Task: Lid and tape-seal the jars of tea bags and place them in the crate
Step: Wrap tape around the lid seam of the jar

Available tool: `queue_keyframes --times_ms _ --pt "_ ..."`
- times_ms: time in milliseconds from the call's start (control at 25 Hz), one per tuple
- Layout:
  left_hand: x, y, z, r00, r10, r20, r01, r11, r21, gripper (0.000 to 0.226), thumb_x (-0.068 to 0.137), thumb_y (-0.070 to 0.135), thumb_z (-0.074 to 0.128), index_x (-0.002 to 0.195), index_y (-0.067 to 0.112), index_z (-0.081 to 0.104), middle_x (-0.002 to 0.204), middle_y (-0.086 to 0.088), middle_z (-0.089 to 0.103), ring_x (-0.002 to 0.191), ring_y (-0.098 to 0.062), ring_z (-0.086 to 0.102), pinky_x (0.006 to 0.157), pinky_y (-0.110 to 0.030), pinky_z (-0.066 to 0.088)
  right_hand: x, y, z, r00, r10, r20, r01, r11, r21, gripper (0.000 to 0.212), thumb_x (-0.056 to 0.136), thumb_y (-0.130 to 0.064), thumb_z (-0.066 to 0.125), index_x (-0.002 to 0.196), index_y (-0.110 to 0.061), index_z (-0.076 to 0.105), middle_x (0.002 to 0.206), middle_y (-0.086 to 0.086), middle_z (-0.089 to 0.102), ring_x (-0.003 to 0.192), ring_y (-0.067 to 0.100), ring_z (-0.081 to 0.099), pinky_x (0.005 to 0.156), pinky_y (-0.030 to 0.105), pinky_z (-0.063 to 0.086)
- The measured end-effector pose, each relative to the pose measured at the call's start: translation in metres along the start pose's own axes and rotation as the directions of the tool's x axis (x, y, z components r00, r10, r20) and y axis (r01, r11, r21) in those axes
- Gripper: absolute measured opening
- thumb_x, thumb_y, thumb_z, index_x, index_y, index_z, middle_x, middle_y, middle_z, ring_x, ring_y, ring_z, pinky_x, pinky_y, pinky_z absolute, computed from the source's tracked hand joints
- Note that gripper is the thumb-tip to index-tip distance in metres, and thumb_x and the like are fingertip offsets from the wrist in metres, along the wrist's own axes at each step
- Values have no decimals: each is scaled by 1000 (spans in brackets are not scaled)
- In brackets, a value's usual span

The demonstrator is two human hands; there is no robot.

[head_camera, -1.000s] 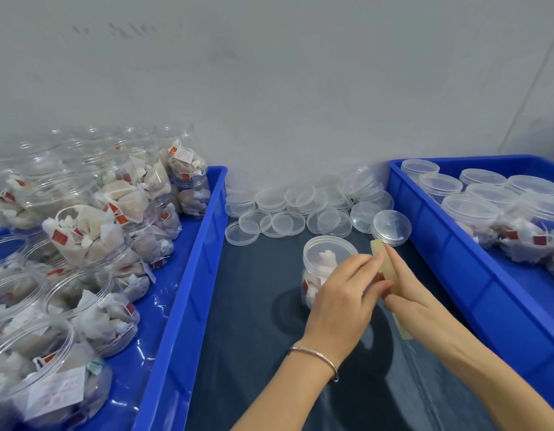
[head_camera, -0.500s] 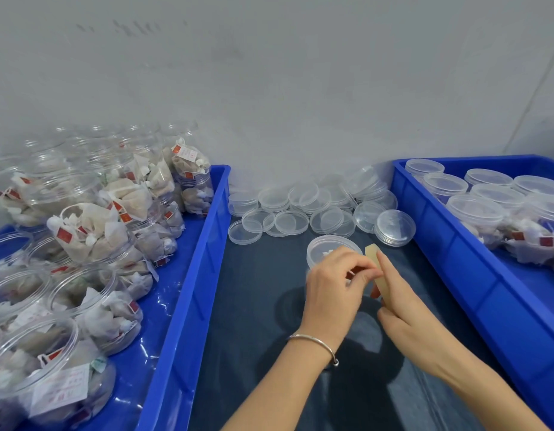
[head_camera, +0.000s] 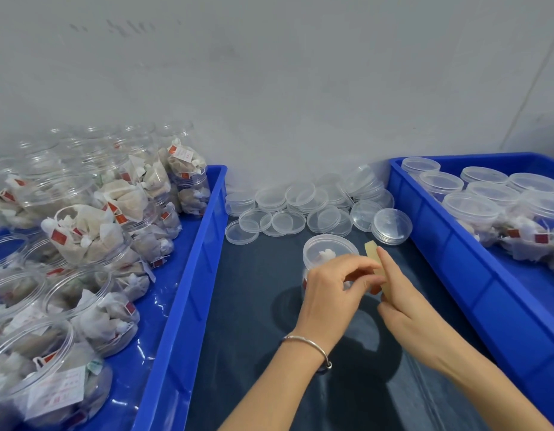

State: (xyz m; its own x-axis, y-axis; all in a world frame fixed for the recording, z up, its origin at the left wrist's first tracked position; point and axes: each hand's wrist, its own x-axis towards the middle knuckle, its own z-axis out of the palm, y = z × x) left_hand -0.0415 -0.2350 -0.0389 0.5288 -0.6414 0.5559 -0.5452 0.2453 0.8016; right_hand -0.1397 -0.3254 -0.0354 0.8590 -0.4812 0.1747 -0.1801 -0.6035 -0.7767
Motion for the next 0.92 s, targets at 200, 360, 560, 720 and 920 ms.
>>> queue_keyframes --times_ms 200,360,560,720,920 --pt "3 -2 1 999 14 -43 -9 993 116 3 81 7 71 79 5 72 81 -3 63 72 -11 59 70 -24 51 -3 2 3 999 -18 33 21 996 -88 68 86 18 44 146 2 18 152 20 25 141 30 24 107 19 17" --pt "2 0 5 997 -50 61 29 955 294 11 91 16 61 84 7 63 92 0 50 77 -14 52 68 -35 46 -5 -3 3 998 -23 53 25 999 -40 68 85 21 43 146 1 20 150 21 29 139 31 28 104 18 20" --pt "-2 0 3 992 -78 95 55 973 224 10 95 8 51 90 3 57 96 1 44 75 -5 47 73 -36 48 -2 -4 3 999 -12 47 13 999 -39 66 86 19 41 146 2 20 152 21 26 142 30 23 102 14 19" --pt "-7 1 1 990 -91 104 73 983 169 5 95 11 54 99 8 55 99 -2 50 85 -12 53 78 -27 47 0 -8 1 999 10 48 -11 1000 12 68 87 20 40 148 -1 17 151 20 29 131 21 36 97 10 27" --pt "-4 0 -1 999 -33 -17 34 993 110 18 80 7 72 98 7 70 90 -5 66 78 -9 59 76 -20 50 3 -9 -2 998 22 59 -26 996 81 71 88 20 40 149 -5 15 149 19 32 115 4 28 83 3 34"
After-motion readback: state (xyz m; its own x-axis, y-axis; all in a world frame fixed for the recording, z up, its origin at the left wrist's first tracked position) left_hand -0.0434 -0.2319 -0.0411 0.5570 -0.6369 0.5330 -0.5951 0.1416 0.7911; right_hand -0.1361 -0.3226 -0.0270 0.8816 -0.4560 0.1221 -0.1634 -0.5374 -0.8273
